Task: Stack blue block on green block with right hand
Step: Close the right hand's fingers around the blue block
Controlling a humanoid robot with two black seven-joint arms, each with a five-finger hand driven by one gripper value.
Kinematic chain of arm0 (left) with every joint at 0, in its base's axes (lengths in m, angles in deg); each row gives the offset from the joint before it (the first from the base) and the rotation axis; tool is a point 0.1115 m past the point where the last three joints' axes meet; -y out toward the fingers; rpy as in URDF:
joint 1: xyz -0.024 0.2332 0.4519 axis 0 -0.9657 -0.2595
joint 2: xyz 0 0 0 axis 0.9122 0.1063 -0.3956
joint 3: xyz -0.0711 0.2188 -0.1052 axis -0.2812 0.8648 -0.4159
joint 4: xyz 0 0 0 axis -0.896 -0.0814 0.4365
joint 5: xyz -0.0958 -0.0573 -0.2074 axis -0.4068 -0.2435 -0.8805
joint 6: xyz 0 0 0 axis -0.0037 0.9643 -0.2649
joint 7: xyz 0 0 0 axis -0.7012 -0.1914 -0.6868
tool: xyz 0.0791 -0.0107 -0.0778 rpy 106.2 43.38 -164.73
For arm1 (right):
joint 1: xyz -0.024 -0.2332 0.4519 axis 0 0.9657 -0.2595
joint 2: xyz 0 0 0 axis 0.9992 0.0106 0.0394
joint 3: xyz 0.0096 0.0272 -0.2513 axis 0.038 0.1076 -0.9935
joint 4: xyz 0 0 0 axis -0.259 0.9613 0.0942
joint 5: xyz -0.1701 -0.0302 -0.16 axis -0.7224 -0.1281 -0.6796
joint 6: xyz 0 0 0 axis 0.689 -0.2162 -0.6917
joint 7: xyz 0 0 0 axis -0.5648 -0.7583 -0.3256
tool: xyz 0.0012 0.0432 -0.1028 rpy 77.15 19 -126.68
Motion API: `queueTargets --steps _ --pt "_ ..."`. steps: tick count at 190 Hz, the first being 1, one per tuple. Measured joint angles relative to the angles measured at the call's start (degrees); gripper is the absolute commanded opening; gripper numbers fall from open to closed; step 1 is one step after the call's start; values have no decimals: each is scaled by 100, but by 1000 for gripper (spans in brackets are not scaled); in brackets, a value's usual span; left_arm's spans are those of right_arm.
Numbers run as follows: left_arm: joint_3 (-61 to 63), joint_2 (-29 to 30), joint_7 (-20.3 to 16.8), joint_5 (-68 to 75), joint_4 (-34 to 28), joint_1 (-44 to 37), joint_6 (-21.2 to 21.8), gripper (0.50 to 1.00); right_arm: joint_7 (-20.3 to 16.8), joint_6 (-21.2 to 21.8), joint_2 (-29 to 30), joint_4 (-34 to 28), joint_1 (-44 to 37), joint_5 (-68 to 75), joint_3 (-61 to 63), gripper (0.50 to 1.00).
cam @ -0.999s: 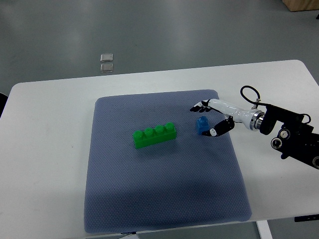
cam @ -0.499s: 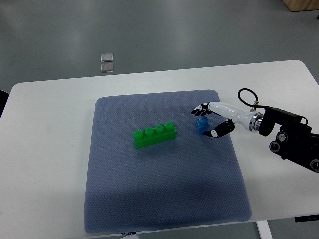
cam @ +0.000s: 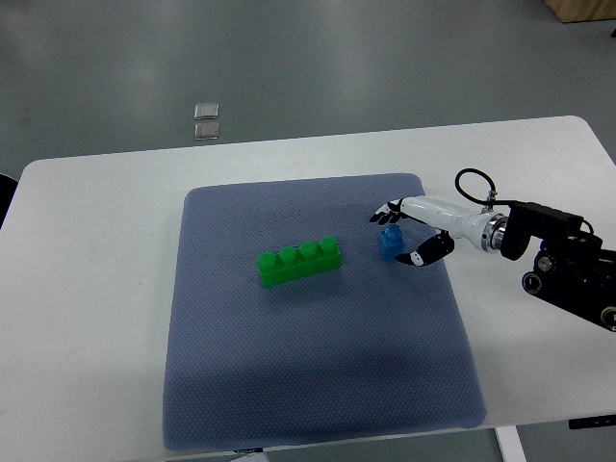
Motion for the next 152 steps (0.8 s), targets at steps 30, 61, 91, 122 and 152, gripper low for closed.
queueTargets --steps 30,61,91,122,152 --pt "0 0 0 0 0 0 0 1000 -1 0 1 -1 -4 -80 -16 699" --pt "0 0 0 0 0 0 0 1000 -1 0 9 -1 -45 -102 -22 690" --pt "0 0 0 0 0 0 0 1000 -1 5 18 -1 -58 -118 -56 668" --pt "2 0 0 0 0 0 0 1000 -1 -19 34 -1 -63 -140 -135 666" --pt "2 0 1 0 0 0 0 1000 -1 -31 44 -1 -63 -149 -169 652"
